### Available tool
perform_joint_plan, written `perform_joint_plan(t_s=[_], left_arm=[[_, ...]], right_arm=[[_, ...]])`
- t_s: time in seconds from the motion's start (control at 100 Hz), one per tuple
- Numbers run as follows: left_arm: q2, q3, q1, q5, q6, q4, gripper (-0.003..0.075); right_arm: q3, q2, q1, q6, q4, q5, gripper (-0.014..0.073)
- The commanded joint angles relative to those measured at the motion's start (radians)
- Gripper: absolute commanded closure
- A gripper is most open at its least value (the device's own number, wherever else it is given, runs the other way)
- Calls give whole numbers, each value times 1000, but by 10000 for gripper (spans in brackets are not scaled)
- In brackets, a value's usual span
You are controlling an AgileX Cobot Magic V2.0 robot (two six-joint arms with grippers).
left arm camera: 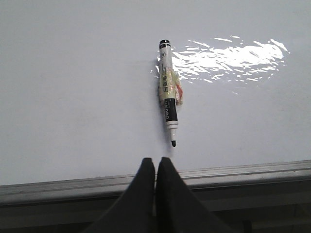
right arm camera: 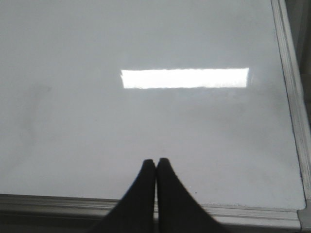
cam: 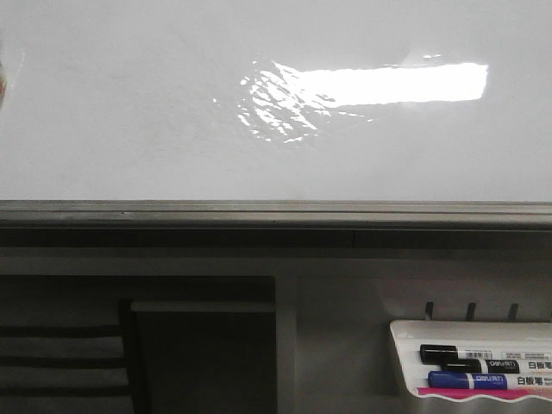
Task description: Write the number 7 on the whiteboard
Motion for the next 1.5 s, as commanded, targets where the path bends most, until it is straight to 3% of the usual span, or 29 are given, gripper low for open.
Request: perform_joint_plan(t_s=[0.0,0.77,1.04,1.16,1.27,1.49], left_arm=[[-31,35,1,-80,-11,-8,741],[-31,35,1,-85,-11,-8,741],[-31,22,1,-183,-11,-60,741],[-31,-18,1,-174,-11,-176,741],[-17,-108,1,-124,-11,-188,741],[141,-358,1,95,-11,-184,741]], right_arm=[[29,-18,-6,-4,-12,-82,665],[29,-18,-6,-4,-12,-84,665],[17,-18,-6,-4,21,-173,665],[-54,-18,-6,-4,68,-74,665],[-158,4,-6,-4,73,73,665],[-381,171,-6,-6,73,290,665]])
